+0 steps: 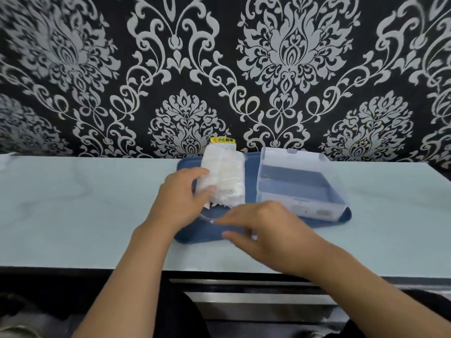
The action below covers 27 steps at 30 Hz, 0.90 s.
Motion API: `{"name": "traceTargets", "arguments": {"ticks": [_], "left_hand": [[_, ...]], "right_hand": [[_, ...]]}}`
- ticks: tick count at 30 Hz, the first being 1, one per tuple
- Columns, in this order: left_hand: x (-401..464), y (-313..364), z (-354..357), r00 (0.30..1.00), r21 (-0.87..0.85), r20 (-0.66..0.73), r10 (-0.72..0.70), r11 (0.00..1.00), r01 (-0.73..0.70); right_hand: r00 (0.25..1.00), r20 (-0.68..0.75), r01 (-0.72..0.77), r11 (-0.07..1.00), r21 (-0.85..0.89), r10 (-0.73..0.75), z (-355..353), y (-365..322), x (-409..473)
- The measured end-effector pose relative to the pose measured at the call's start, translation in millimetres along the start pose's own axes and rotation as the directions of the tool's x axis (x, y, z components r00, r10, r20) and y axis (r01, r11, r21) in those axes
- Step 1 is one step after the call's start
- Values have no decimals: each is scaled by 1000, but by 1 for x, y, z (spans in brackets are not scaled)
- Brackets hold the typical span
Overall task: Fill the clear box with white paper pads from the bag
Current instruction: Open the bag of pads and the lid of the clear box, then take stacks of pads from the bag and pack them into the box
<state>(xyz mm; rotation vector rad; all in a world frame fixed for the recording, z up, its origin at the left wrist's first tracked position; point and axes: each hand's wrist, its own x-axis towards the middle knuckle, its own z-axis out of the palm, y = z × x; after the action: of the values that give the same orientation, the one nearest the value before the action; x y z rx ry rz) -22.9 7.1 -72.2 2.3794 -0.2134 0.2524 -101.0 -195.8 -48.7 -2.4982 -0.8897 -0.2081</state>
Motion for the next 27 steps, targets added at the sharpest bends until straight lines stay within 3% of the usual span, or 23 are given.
{"name": "traceTargets", "arguments": {"ticks": [2, 5, 8, 12, 15, 19, 22, 25, 27], "left_hand": [[-2, 14, 5, 992, 57, -119, 52, 997, -46], [-7, 33, 9, 963, 141, -256, 89, 989, -54], [-5, 38, 11, 950, 162, -302, 84, 986, -36], [0, 40, 10, 950, 160, -302, 83, 987, -36], [1, 42, 10, 949, 164, -301, 96, 985, -47], [1, 41, 10, 949, 178, -297, 105, 983, -53], [3, 40, 12, 950, 141, -291, 115, 987, -76], [5, 40, 16, 972, 26, -220, 78, 997, -74], [3, 42, 18, 987, 44, -150, 62, 997, -56]], "right_hand": [[997, 73, 4, 981, -192, 10, 17, -6, 7], [991, -102, -126, 890, -438, 90, 18, 8, 21], [956, -213, -288, 791, -540, 203, 6, 25, 30], [938, -230, -346, 753, -560, 260, -2, 38, 38], [951, -227, -307, 750, -586, 212, -11, 36, 47], [969, -201, -240, 767, -595, 146, -11, 44, 55], [964, -186, -259, 835, -486, 191, -12, 47, 57], [964, -190, -260, 803, -536, 185, -14, 46, 61], [969, -164, -246, 784, -569, 185, -14, 44, 64]]}}
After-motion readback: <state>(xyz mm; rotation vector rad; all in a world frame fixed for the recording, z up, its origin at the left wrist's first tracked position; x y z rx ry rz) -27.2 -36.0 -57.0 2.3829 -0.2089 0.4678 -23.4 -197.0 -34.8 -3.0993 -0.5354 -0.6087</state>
